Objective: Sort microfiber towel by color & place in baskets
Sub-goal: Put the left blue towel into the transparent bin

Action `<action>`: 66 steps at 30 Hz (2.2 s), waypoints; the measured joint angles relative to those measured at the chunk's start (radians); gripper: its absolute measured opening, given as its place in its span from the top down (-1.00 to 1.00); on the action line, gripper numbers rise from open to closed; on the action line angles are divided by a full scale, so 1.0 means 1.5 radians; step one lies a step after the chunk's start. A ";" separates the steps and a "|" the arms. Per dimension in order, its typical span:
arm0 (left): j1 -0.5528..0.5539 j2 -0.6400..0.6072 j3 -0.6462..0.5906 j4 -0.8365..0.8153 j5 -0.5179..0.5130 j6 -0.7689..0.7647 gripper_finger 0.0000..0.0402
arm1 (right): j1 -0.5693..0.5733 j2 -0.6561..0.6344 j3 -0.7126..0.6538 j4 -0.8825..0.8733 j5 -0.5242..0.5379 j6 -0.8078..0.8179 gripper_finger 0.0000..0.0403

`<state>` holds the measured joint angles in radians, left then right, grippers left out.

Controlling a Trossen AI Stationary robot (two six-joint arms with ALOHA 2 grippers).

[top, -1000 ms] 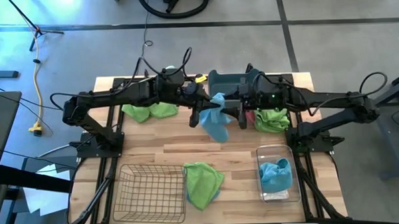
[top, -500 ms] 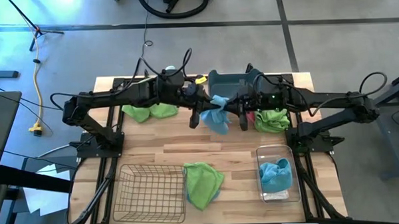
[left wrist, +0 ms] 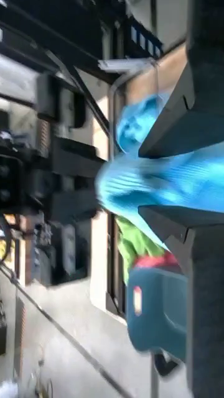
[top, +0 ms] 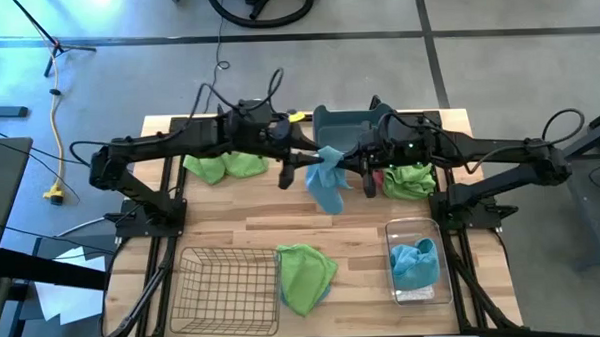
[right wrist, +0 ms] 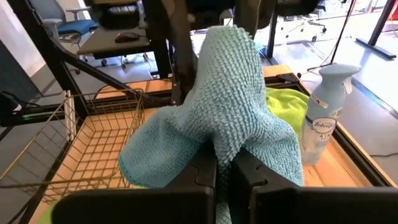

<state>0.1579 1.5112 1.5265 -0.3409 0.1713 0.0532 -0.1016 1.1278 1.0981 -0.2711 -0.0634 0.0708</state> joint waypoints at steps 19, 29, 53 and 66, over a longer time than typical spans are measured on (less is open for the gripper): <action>0.032 -0.194 -0.277 0.074 -0.057 -0.104 0.29 | 0.037 -0.243 0.000 -0.406 0.006 0.159 1.00; 0.028 -0.198 -0.324 0.087 -0.064 -0.158 0.29 | 0.112 -0.339 0.000 -0.454 0.027 0.286 1.00; 0.030 -0.198 -0.323 0.105 -0.072 -0.155 0.29 | 0.393 -0.258 0.000 -0.522 0.001 0.566 1.00; 0.030 -0.198 -0.324 0.103 -0.073 -0.146 0.29 | 0.620 -0.166 0.000 -0.637 0.136 0.742 1.00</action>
<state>0.2028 1.2140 1.0409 -0.1860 0.0624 -0.1652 0.8279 0.8790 1.0977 -1.2270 0.1412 1.1837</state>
